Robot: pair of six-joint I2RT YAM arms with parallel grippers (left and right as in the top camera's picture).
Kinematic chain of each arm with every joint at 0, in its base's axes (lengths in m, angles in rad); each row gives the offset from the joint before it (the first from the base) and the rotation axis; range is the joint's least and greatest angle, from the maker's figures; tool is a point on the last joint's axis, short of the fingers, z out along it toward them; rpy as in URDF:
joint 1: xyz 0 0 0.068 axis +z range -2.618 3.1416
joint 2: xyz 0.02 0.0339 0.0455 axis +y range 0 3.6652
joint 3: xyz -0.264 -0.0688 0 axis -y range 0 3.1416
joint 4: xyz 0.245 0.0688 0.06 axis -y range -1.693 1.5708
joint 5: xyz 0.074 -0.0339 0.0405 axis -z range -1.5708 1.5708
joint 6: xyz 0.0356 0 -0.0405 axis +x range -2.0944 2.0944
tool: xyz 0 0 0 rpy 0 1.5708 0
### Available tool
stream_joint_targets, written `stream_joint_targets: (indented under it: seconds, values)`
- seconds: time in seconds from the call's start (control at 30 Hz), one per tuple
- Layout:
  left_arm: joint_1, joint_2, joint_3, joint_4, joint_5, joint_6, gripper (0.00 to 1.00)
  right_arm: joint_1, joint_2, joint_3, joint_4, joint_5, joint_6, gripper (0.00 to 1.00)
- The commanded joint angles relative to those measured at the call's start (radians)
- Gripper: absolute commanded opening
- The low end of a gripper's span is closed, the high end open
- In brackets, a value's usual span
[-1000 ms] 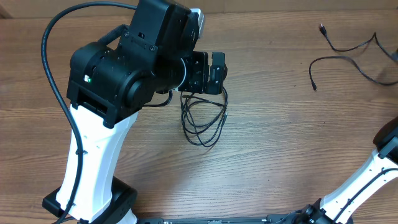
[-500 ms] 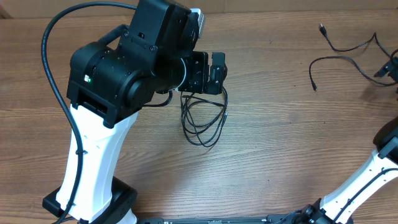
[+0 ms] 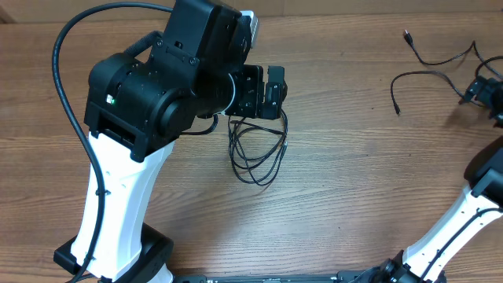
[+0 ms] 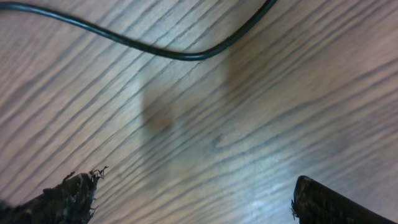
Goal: Untangle cables
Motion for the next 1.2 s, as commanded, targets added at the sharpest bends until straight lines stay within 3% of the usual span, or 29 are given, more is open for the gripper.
stream_joint_targets:
  seconds: [0.0, 0.77, 1.17]
  values:
    - [-0.007, 0.007, -0.003, -0.002, -0.01, 0.016, 1.0, 0.006, -0.039, -0.081, 0.053, 0.033, -0.006, 1.0]
    - [-0.007, 0.007, -0.003, -0.002, -0.01, 0.016, 1.0, 0.007, -0.033, -0.501, 0.706, -0.065, -0.01, 1.0]
    - [-0.007, 0.007, -0.003, -0.002, -0.01, 0.016, 1.0, 0.01, 0.044, -0.565, 0.987, -0.16, 0.025, 1.0]
